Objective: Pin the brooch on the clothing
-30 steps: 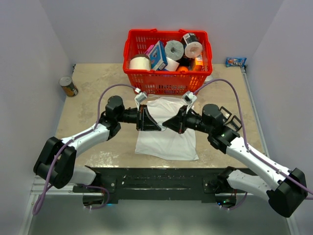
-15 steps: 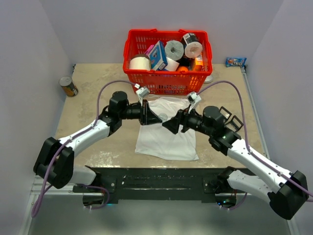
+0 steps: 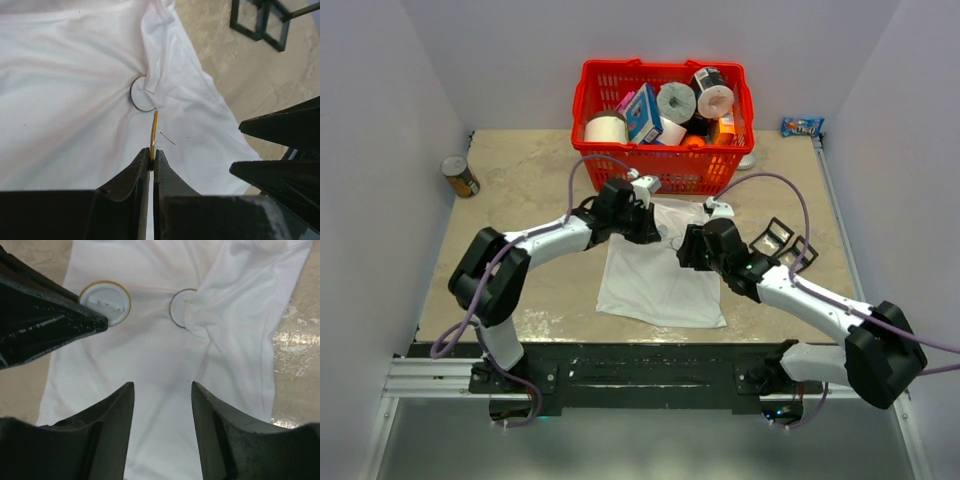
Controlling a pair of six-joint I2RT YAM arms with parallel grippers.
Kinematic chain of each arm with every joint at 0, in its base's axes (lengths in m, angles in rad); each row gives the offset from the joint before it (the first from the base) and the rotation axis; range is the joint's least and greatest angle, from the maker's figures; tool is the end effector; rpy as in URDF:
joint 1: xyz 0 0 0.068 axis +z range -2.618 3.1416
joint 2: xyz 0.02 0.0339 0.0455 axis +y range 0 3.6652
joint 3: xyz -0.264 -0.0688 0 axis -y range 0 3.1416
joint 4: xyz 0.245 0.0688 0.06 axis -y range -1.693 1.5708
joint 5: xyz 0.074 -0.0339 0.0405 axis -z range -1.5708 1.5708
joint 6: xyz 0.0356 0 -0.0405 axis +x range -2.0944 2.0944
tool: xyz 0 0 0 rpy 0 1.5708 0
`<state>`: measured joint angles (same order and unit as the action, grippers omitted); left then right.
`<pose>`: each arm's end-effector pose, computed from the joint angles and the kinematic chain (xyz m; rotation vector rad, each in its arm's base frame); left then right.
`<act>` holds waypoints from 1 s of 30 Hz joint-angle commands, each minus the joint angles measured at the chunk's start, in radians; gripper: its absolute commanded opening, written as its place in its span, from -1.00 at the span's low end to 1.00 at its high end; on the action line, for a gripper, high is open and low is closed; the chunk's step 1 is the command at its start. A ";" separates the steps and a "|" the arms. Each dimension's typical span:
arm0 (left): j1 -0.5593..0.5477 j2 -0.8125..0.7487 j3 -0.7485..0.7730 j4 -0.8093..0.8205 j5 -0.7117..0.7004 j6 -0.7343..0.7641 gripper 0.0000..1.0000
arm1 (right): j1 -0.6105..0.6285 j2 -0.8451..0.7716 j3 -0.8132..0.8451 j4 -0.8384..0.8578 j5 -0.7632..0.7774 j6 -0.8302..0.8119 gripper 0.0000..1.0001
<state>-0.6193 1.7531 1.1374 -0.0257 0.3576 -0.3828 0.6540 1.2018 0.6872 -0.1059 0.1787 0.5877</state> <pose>0.3091 -0.2357 0.2164 0.4831 2.2820 -0.9277 0.2073 0.1509 0.2280 0.0287 2.2254 0.5034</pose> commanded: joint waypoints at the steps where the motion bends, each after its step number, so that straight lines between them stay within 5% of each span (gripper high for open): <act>1: -0.017 0.069 0.067 -0.011 -0.026 0.002 -1.00 | -0.001 0.083 0.021 0.046 0.136 0.004 0.00; 9: -0.025 0.161 0.174 0.032 -0.067 -0.005 -1.00 | -0.047 0.287 0.106 0.101 0.142 -0.038 -0.15; 30: -0.026 0.391 0.420 -0.077 -0.198 0.110 -1.00 | -0.154 0.513 0.259 0.210 0.113 0.024 -0.24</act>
<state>-0.6422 2.1395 1.5063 -0.1177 0.1726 -0.3008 0.5072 1.7008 0.9024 0.0505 0.2676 0.5808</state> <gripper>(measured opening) 0.095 0.391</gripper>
